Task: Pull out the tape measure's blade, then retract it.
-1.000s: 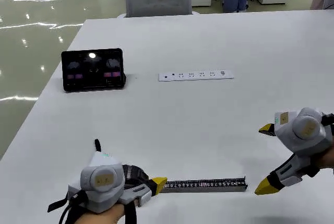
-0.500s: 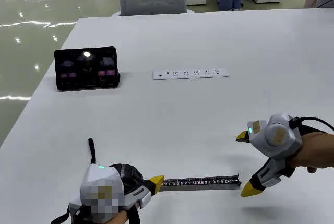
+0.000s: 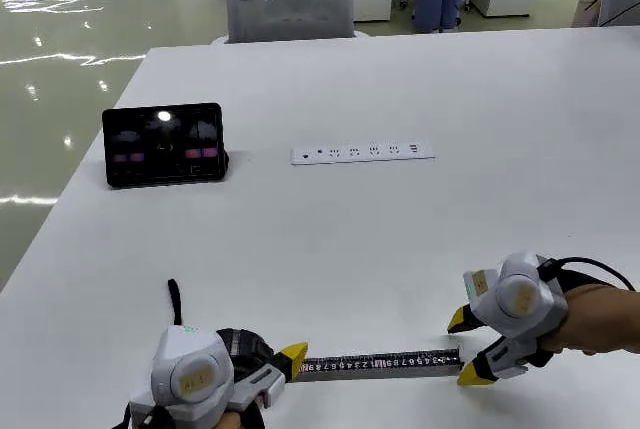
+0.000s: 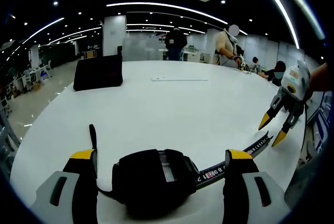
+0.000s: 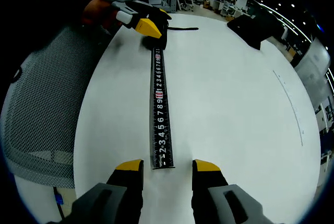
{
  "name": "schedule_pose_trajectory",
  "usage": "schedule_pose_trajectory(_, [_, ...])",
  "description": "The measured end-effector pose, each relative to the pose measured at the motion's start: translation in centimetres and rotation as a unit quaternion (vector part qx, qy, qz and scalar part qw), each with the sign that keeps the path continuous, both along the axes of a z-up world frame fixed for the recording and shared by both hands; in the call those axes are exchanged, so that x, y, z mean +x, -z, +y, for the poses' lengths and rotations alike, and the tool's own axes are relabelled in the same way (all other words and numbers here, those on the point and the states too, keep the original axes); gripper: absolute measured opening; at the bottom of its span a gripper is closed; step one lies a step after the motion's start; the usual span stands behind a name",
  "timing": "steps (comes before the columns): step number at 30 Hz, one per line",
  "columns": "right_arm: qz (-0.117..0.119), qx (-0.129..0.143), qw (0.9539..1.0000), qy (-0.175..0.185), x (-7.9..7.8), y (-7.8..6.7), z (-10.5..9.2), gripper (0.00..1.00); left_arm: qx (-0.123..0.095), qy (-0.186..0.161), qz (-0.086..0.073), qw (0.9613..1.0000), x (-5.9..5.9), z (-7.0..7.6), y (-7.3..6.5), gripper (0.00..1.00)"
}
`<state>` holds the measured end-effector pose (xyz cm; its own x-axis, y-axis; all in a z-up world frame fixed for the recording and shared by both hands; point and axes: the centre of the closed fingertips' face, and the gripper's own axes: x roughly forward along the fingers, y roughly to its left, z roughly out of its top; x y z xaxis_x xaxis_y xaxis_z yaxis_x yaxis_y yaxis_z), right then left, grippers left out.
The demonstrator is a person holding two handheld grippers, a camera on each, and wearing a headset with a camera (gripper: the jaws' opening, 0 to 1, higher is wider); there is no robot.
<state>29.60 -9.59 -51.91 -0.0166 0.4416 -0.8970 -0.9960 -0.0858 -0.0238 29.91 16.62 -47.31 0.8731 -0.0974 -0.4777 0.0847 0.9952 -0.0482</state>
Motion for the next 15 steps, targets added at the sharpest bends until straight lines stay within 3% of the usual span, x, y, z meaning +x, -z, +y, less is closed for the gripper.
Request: schedule_pose_trajectory(15, [0.003,-0.009,0.9999,-0.009,-0.49,0.32,0.20,0.13,-0.002,-0.007,0.008,0.9999,-0.08,0.55,0.56,0.99])
